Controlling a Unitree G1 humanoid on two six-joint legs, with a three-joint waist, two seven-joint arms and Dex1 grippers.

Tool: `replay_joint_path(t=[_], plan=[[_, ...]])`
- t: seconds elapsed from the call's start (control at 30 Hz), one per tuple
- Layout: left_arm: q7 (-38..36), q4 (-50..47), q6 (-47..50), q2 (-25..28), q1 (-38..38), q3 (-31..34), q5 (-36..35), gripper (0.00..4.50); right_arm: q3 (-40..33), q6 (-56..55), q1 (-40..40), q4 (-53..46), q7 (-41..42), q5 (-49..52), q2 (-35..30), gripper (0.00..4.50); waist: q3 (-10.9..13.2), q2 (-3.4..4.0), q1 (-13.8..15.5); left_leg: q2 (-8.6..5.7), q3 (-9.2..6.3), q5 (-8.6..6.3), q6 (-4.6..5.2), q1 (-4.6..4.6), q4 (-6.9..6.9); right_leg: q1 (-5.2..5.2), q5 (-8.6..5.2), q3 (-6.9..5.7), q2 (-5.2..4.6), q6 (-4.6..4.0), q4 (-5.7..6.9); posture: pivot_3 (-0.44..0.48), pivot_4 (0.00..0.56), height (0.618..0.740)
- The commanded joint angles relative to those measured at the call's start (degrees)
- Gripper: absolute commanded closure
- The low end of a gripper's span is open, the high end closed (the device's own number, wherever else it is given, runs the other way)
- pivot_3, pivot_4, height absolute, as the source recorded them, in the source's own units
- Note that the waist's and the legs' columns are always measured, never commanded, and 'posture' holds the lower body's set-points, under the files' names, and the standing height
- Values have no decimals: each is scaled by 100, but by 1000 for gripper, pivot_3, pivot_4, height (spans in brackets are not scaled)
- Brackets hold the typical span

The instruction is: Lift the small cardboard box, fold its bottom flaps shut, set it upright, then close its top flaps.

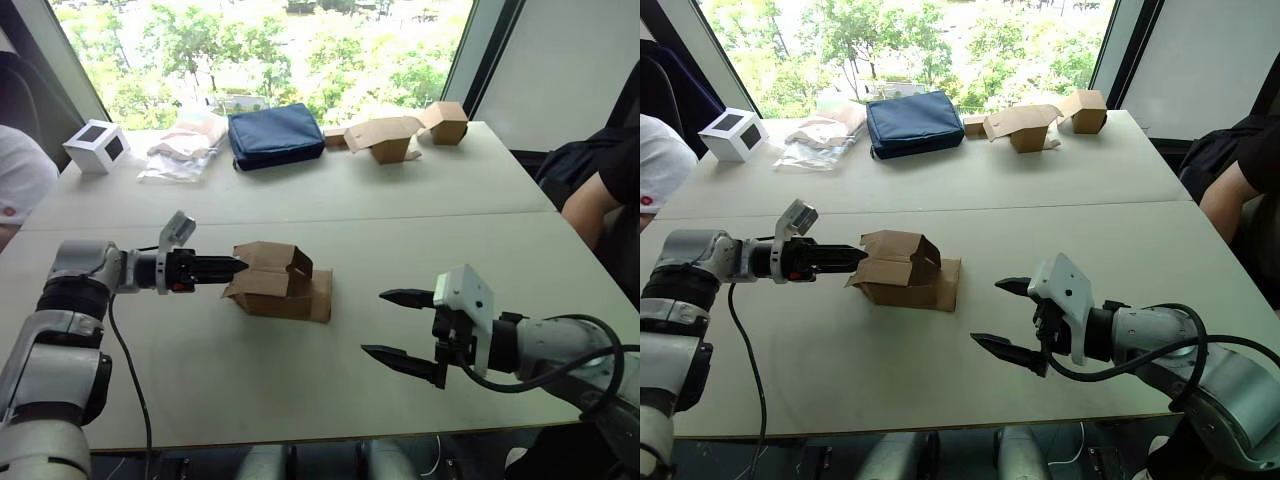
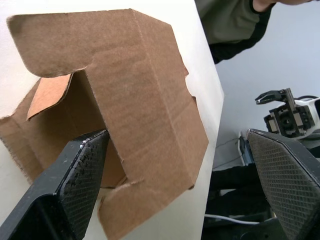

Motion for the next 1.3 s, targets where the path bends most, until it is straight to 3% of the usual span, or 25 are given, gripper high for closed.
replay_joint_path(t=[0.03, 0.57, 0.67, 0.83, 0.9, 0.97, 1.0, 1.17, 1.3], plan=[[-223, 121, -91, -53, -225, 41, 154, 2, -137, -143, 12, -169, -8, 100, 3, 19, 0, 0, 1, 0, 0, 0, 0, 0, 1, 1, 0, 0, 0, 0, 0, 0, 150, 740], [-287, 1622, -441, -1024, -1002, 288, 727, 2, -256, -114, 191, -188, -76, 117, -68, 19, 4, -11, -6, -1, -4, -3, 5, -3, 14, 3, -1, -2, 5, 4, 11, 0, 150, 740], [-383, 1756, -539, -1100, -1081, 241, 862, 735, -235, -98, 207, -233, -171, 124, -43, 0, 4, -11, 1, -1, -4, -3, 5, -2, 14, 2, -1, -2, 5, 5, 14, 0, 150, 740], [-393, 1834, -622, -1181, -1132, 232, 940, 2817, -215, -72, 210, -292, -315, 184, -26, 0, 4, -11, 8, -1, -5, -3, 6, -5, 23, 3, -1, -2, 5, 5, 16, 0, 150, 740], [-393, 1833, -617, -1215, -1130, 234, 942, 3381, -221, -72, 228, -306, -356, 211, -30, 0, 4, -11, 10, -1, -6, -5, 9, -8, 32, 2, -1, -2, 5, 5, 20, 0, 150, 740], [-393, 1808, -596, -1239, -1122, 238, 934, 4320, -219, -74, 237, -311, -386, 228, -32, 0, 4, -11, 10, -1, -5, -7, 12, -9, 39, 3, -1, -2, 5, 5, 24, 0, 150, 740], [-393, 1794, -595, -1246, -1117, 241, 932, 4486, -212, -75, 240, -311, -398, 231, -30, 0, 4, -11, 10, -1, -5, -9, 15, -10, 44, 3, -2, -2, 5, 6, 27, 0, 150, 740], [-393, 1626, -759, -1185, -1062, 364, 893, 4486, -242, -125, 233, -235, -493, 339, 94, 0, 4, -11, 9, -1, -6, -12, 21, -12, 55, 3, -3, -1, 5, 8, 37, 0, 150, 740], [-393, 1002, -1087, -1023, -1037, 730, 573, 4486, -549, -324, -47, 169, -1047, 825, 836, 0, 6, -19, 6, 0, -8, -12, 21, -13, 56, 1, -4, 0, 3, 8, 39, 0, 150, 740]])
